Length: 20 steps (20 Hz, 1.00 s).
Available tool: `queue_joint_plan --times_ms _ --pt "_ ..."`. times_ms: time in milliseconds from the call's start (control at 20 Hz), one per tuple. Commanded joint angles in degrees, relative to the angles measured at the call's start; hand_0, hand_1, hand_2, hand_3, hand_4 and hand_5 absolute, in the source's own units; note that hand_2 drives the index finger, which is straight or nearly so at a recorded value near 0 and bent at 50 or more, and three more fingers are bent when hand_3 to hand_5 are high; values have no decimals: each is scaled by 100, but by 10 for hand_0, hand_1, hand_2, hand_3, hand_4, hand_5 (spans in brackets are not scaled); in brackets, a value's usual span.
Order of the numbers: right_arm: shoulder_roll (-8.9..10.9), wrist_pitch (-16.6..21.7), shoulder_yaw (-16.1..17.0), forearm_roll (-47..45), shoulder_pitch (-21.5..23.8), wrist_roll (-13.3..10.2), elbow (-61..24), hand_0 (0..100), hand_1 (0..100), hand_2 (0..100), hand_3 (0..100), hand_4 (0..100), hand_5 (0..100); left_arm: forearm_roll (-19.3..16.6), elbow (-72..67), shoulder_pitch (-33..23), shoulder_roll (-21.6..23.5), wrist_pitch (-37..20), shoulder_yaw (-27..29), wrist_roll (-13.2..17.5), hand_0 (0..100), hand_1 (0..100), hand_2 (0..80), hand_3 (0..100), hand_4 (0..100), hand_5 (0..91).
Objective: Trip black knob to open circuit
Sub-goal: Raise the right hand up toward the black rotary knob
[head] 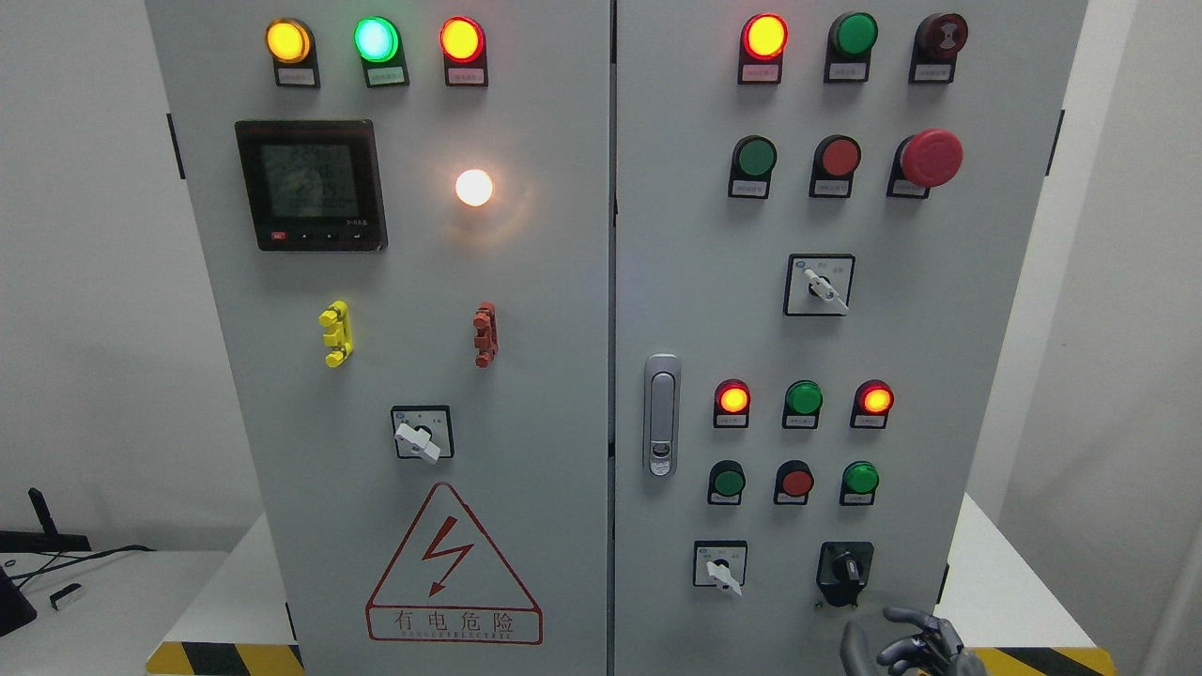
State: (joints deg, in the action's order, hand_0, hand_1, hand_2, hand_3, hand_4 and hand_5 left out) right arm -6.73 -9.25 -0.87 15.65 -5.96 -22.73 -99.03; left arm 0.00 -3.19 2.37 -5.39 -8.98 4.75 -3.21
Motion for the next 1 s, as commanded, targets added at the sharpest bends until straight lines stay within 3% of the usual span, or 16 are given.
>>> queue_joint_plan --times_ms 0,951 --pt "-13 -16 25 -1 -89 5 191 247 753 433 777 801 912 -176 2 0 -6 2 0 5 120 389 0 0 0 0" --pt "-13 -130 -10 8 -423 5 507 244 756 434 776 796 894 -176 2 0 3 2 0 5 120 389 0 0 0 0"
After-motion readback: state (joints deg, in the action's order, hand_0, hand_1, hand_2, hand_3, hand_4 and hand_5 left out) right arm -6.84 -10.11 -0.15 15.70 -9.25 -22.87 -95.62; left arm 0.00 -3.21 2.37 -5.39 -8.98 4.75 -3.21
